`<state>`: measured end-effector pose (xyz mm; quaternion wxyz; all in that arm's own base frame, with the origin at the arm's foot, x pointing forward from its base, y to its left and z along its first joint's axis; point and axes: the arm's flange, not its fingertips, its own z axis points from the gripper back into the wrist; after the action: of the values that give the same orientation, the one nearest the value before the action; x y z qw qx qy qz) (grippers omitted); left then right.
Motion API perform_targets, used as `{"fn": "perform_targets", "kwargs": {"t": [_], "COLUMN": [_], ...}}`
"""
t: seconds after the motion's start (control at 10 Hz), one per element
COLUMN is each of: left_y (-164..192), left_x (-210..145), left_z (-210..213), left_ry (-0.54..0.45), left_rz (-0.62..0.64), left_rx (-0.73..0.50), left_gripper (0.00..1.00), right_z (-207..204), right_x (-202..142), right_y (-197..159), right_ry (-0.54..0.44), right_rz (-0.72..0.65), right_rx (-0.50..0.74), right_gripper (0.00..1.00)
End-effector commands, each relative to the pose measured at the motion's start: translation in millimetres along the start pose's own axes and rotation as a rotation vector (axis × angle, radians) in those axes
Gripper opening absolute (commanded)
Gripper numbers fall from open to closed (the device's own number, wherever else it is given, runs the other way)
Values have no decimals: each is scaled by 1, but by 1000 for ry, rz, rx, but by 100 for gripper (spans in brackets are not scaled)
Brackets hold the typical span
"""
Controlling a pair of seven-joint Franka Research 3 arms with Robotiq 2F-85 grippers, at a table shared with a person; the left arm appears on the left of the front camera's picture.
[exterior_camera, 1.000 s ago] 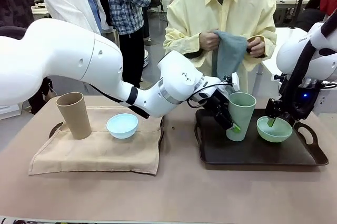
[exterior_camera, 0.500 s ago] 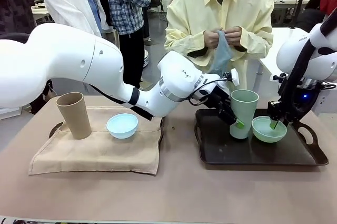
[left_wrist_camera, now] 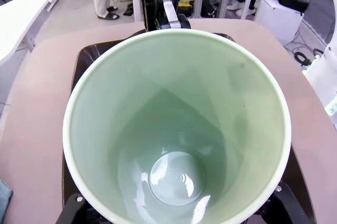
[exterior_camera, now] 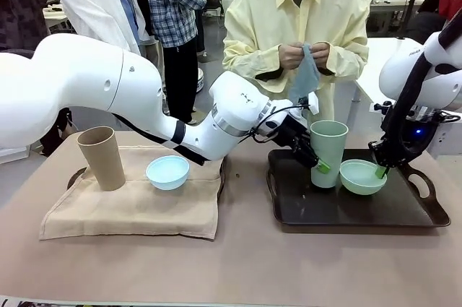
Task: Set up a tray with a mat and arrange the tableware.
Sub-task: Pick up the Picnic Bowl and Reusable plastic cup from the Handle tray in front of the human's position and hold them in the air.
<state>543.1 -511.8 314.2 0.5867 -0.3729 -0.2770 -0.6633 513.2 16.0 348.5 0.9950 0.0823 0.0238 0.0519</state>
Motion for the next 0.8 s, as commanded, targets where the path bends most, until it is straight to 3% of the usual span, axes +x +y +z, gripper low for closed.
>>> {"fn": "perform_targets", "kwargs": {"t": [0.0, 0.1, 0.2, 0.3, 0.7], "left_y": [-5, -5, -8, -16, -67], "left_x": [0, -1, 0, 7, 74], "left_z": [3, 2, 3, 6, 66], "left_ry": [-17, -9, 14, 59, 145], "left_rz": [-31, -33, -41, -61, -159], "left_rx": [-14, -13, -6, -6, 77], "left_gripper": [0, 24, 0, 19, 19], "right_z": [1, 0, 3, 14, 109], "right_x": [4, 4, 3, -4, -63], "right_y": [-4, -4, -3, 0, 18], "right_ry": [8, 10, 0, -7, -142], "right_rz": [17, 20, 15, 27, -14], "right_rx": [20, 19, 16, 20, -86], "right_gripper": [0, 0, 0, 0, 0]}}
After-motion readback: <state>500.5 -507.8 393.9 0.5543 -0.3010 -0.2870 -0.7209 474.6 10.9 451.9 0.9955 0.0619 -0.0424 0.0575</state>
